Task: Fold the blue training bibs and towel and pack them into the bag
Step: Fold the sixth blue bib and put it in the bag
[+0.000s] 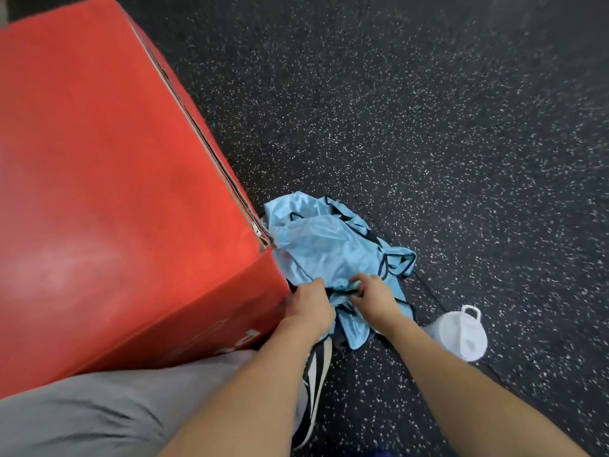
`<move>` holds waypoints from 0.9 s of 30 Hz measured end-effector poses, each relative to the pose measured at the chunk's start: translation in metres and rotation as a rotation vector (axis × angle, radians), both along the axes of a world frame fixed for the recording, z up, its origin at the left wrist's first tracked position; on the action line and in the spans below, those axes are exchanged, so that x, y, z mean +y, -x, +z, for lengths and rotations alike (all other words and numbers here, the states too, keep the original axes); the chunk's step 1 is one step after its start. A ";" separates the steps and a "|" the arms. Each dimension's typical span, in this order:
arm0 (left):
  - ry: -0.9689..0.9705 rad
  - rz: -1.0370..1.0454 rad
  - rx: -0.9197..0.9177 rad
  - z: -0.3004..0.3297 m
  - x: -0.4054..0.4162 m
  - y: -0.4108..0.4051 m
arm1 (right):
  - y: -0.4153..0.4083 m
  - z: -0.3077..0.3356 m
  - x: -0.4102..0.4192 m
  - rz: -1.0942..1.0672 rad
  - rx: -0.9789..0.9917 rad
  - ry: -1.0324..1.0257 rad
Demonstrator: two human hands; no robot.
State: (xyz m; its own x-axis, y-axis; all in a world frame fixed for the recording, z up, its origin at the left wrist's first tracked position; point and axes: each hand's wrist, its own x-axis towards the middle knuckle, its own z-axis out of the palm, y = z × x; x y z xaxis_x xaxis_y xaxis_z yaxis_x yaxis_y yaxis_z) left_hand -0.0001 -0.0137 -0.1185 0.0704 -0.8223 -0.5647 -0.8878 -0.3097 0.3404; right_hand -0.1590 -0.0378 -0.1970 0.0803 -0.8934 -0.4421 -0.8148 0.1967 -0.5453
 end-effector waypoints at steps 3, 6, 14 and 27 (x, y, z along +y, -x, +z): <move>-0.007 0.019 0.018 -0.008 -0.004 0.002 | -0.001 -0.008 -0.010 0.030 0.029 -0.016; -0.007 0.020 0.015 -0.011 -0.002 0.001 | 0.003 -0.014 -0.016 0.082 0.037 0.016; 0.104 0.073 0.083 0.022 0.001 0.003 | 0.020 0.038 -0.015 0.077 -0.100 0.031; 0.489 -0.035 0.199 0.181 0.003 0.024 | 0.035 0.271 -0.003 0.143 -0.293 0.332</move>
